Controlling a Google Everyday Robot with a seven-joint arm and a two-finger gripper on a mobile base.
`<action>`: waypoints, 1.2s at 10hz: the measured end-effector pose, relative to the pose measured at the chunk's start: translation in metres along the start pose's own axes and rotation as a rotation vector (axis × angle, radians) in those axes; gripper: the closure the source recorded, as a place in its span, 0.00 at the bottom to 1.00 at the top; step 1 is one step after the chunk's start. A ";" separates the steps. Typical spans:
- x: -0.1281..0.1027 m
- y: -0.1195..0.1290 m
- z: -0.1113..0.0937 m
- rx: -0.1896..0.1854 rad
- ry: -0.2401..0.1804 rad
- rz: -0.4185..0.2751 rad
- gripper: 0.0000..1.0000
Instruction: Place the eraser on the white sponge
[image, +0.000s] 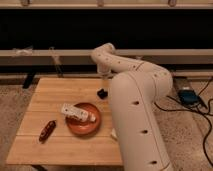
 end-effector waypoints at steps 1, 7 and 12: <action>0.003 0.001 0.003 -0.007 -0.002 0.002 0.20; -0.004 0.012 0.032 -0.048 -0.028 -0.019 0.20; 0.006 0.022 0.055 -0.094 -0.023 0.002 0.20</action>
